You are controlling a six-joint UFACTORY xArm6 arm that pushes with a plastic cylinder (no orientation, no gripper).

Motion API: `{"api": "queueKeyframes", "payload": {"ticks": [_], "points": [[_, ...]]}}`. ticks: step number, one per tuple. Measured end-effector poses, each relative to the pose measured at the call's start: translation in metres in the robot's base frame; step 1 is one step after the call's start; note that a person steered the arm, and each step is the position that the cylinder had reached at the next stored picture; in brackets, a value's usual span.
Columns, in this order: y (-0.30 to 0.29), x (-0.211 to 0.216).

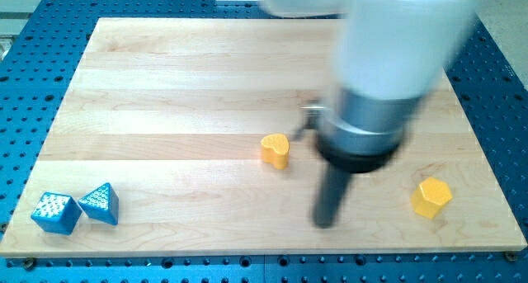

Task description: Push the yellow heart into the hexagon

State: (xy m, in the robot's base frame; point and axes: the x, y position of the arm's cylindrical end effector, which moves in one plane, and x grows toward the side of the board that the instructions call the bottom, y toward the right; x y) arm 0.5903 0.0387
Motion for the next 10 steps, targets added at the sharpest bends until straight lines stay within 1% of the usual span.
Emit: {"api": "queueKeyframes", "payload": {"ticks": [1,2,3,4,5,6,7,8,9,10], "points": [[-0.079,-0.018],[-0.090,-0.067],[-0.044,-0.094],[0.030,-0.094],[0.089,-0.095],[0.089,-0.084],[0.089,-0.060],[0.081,-0.062],[0.050,-0.043],[0.074,-0.035]]}}
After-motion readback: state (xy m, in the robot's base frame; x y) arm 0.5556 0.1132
